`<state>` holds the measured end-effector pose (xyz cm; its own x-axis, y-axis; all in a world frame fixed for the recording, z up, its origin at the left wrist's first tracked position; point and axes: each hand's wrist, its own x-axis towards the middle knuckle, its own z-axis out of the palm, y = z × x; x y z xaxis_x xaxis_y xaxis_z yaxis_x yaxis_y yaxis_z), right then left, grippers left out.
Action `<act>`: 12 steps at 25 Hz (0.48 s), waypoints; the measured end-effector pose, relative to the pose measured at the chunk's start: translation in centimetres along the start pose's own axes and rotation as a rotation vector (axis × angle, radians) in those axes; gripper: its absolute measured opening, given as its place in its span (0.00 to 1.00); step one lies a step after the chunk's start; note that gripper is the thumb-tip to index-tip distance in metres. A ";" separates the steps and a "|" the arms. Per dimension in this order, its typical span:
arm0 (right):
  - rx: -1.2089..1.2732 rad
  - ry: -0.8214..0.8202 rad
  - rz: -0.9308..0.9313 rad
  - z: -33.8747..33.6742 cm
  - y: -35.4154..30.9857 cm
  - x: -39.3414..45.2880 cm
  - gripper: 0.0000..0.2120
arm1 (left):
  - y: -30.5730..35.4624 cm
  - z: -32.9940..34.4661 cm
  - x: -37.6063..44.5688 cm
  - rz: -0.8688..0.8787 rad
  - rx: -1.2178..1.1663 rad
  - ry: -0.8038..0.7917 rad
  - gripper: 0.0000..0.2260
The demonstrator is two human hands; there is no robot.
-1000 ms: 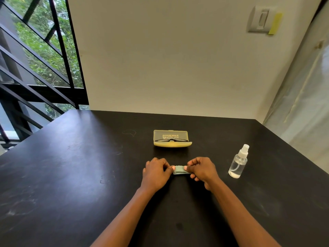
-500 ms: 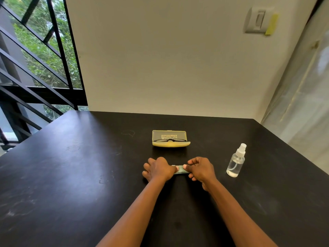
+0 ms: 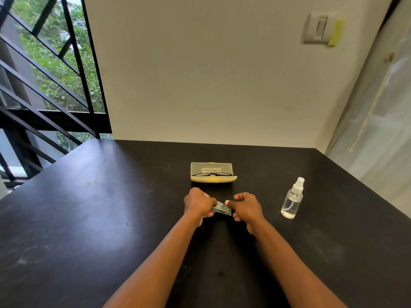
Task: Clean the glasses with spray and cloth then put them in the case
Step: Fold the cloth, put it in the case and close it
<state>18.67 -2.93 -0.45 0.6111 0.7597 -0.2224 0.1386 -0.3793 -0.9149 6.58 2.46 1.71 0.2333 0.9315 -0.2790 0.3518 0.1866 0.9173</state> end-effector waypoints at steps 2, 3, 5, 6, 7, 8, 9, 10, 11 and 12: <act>0.075 -0.057 -0.019 0.3 -0.2 0.0 0.20 | 0.3 -0.3 -0.2 0.017 -0.030 -0.011 0.10; 0.103 -0.108 -0.043 0.5 -0.3 -0.1 0.21 | 0.6 -0.4 -0.3 0.033 -0.048 -0.029 0.11; 0.187 -0.237 -0.093 0.8 -0.7 -0.4 0.20 | 1.1 -0.5 -0.5 0.061 -0.132 -0.096 0.10; 0.248 -0.308 -0.103 0.8 -0.9 -0.5 0.19 | 1.4 -0.5 -0.7 0.062 -0.198 -0.142 0.10; 0.309 -0.372 -0.095 0.6 -1.1 -0.6 0.17 | 1.8 -0.6 -0.8 0.052 -0.266 -0.188 0.09; 0.372 -0.426 -0.066 0.3 -1.3 -0.5 0.16 | 2.1 -0.8 -0.9 0.037 -0.321 -0.218 0.08; 0.430 -0.470 -0.022 0.0 -1.5 -0.4 0.14 | 2.2 -1.0 -0.9 0.025 -0.352 -0.225 0.08; 0.473 -0.497 0.023 -0.2 -1.6 -0.2 0.13 | 2.2 -1.2 -0.7 0.017 -0.355 -0.223 0.07; 0.496 -0.498 0.060 -0.4 -1.7 0.0 0.11 | 2.1 -1.3 -0.5 0.008 -0.343 -0.220 0.07; 0.509 -0.481 0.088 -0.4 -1.7 0.2 0.08 | 1.9 -1.5 -0.3 -0.004 -0.328 -0.217 0.06</act>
<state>18.89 -2.39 1.21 0.1743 0.9312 -0.3200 -0.3496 -0.2453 -0.9042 5.86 3.02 3.96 0.4312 0.8496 -0.3038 0.0525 0.3125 0.9485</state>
